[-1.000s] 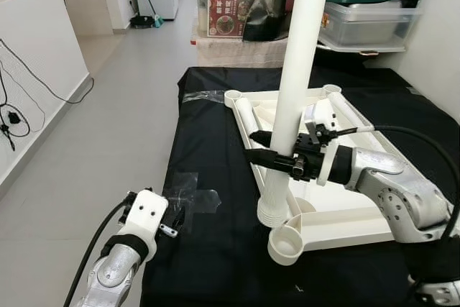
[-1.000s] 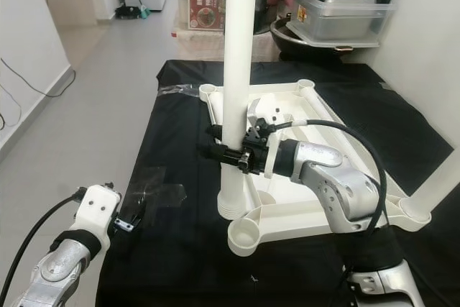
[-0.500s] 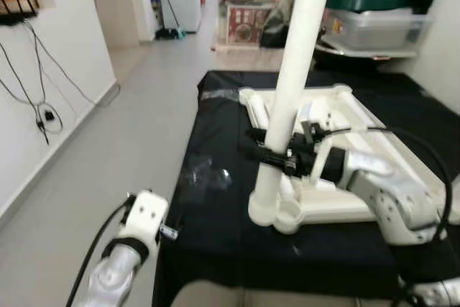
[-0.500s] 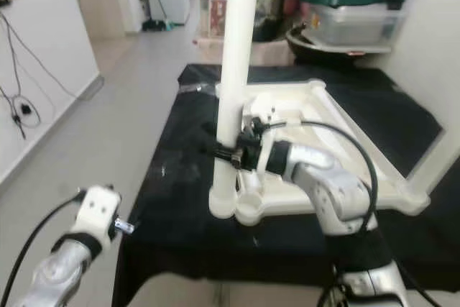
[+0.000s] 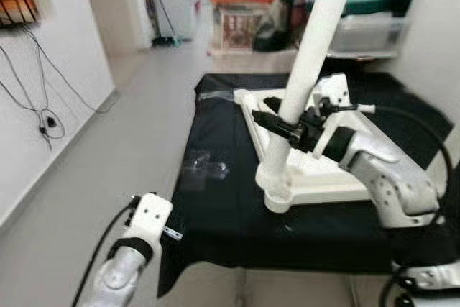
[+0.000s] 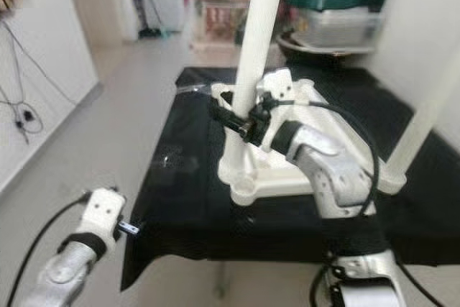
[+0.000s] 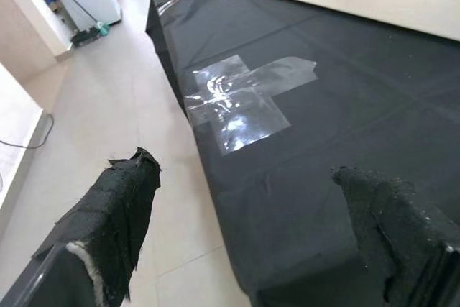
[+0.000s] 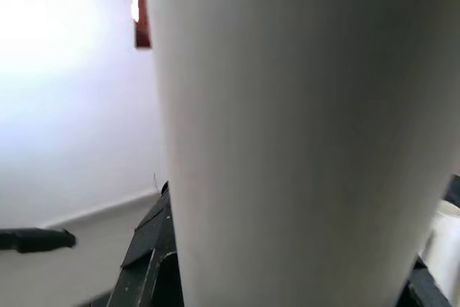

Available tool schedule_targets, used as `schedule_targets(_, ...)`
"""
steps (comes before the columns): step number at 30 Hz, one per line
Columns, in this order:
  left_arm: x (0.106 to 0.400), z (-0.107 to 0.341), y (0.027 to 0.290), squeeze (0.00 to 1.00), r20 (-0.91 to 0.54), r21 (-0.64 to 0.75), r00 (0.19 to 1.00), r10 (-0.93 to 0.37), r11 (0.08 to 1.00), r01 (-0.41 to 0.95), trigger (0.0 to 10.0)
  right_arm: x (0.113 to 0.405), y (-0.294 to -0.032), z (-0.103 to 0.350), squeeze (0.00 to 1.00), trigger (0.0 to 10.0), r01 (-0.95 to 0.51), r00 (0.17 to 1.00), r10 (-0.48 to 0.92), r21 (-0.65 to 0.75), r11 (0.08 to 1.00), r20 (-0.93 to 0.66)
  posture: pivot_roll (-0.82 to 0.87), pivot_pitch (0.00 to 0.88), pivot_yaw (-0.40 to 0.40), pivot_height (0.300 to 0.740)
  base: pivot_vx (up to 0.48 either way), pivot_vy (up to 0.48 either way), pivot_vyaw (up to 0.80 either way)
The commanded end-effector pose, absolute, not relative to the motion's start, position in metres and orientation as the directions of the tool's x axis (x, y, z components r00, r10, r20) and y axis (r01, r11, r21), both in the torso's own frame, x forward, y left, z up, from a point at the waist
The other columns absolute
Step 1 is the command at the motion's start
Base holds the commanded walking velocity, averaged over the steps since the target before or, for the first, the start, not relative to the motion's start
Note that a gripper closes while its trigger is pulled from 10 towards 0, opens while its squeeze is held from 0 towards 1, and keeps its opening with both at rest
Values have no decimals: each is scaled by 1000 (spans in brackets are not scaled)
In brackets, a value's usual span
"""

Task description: Building children table

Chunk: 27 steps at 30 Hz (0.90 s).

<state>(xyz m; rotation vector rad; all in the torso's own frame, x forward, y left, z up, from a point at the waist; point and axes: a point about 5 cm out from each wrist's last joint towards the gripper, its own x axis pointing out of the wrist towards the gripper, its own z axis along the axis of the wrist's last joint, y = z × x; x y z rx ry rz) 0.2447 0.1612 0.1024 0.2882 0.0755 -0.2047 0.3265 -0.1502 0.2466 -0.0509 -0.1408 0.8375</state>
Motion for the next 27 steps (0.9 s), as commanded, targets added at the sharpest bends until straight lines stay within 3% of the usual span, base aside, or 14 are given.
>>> schedule_targets(1,245,101,162,0,-111,289,976,-188,934,212,10000,327,-147,245,0,0,-737,657,749,-138,662,88,72,0,-41,740,0,0,0)
schedule_targets(19,246,101,164,0,-111,294,978,-178,934,204,10000,339,-141,229,0,0,-713,680,734,-226,664,12,79,0,-47,740,0,0,0)
schedule_targets(27,245,100,166,0,-115,295,978,-173,934,200,10000,334,-143,223,0,0,-748,640,767,-255,612,-37,80,0,-49,740,0,0,0)
